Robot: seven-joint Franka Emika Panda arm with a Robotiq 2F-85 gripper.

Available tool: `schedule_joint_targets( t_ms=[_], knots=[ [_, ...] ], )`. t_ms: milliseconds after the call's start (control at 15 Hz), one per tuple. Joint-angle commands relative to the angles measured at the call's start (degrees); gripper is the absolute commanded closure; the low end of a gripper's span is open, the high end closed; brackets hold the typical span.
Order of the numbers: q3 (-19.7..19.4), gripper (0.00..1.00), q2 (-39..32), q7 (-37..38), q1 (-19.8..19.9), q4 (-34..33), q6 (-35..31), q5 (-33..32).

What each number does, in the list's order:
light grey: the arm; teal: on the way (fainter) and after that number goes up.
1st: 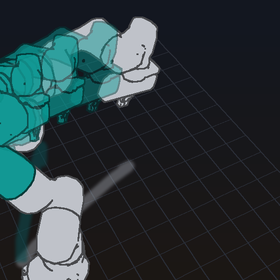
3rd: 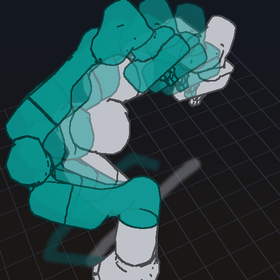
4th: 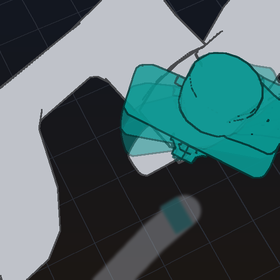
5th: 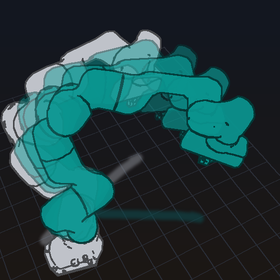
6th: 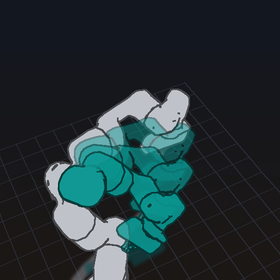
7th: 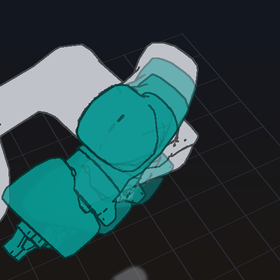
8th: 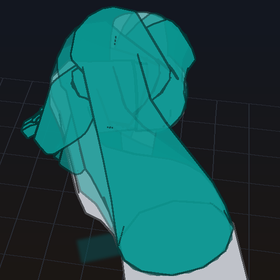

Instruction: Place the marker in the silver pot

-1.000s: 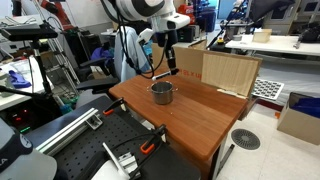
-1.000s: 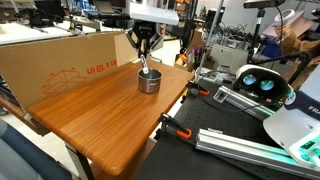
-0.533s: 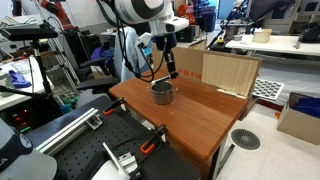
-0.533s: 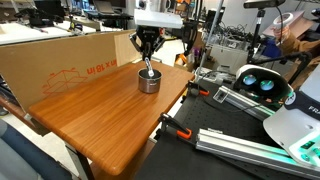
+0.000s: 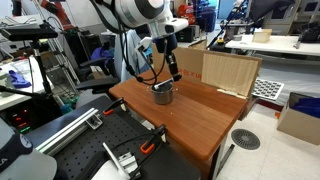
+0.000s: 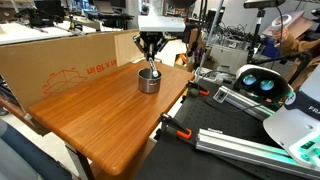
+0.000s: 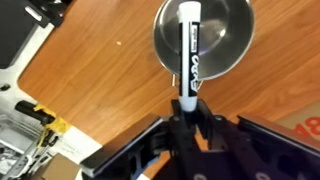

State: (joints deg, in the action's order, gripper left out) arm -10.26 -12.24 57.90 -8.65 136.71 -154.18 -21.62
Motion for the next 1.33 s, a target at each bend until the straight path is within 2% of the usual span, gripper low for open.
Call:
schedule_joint_targets(
  t_ms=[0,600,667,733,867,1267],
  knots=[
    [-0.5,0.95,-0.1,3.3,-0.6,0.3,-1.1,-3.5],
    [0.1,0.95,-3.7,3.2,-0.9,-1.2,-0.4,-2.4],
    [-0.1,0.80,-4.1,3.3,-1.2,-1.5,-0.2,-2.6],
    [-0.2,0.55,-4.5,3.4,-1.3,-1.8,-0.1,-2.3],
    [-0.1,0.48,-4.8,3.2,-1.4,-2.0,-0.1,-1.6],
    [-0.2,0.03,-5.0,3.4,-1.3,-2.5,-0.2,-0.7]
  ],
)
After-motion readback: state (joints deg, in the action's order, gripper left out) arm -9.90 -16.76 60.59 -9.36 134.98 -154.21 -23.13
